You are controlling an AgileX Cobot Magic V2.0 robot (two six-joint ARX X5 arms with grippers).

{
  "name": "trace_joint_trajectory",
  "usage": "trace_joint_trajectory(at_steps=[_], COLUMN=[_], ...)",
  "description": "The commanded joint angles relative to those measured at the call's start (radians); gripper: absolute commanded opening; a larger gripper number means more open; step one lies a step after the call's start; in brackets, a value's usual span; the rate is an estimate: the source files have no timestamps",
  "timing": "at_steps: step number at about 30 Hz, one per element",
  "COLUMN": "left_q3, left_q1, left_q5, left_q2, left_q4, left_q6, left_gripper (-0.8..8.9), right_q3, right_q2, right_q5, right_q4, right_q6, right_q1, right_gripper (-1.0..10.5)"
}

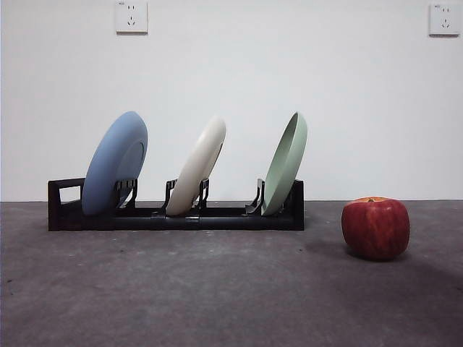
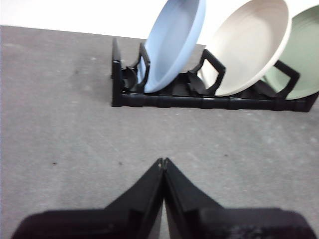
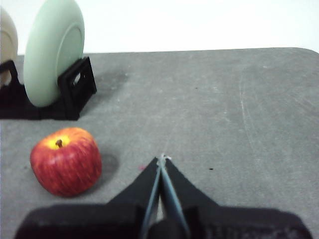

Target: Take the yellow plate from the plate rack,put the plate on the table,take the apple from the table,put the apple in the plate

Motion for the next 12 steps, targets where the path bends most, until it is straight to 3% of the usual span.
trace_joint_trajectory(at_steps=[1,7,12], left_q3=[0.016,0.114,0.23], left_q1=[0.002,0.002,0.002], left_q5=[0.025,0.05,0.099], left_q2=[0.001,0.019,0.074], left_q4=[-0.002,-0.059,-0.105], left_q6=[-0.055,-0.092,-0.097], left_gripper=[-0.06,-0.06,-0.06], right_q3=[0.021,0.113,0.235], right_q2=[-0.002,0.02,0.093], right_q5=[-0.002,-0.003,-0.024], right_q4=[0.007,0.006,-0.051], right_q6=[0.114,0.216,0.23], right_q1=[-0.001,0.0,0.0], right_gripper=[-0.1,-0.1,-0.1])
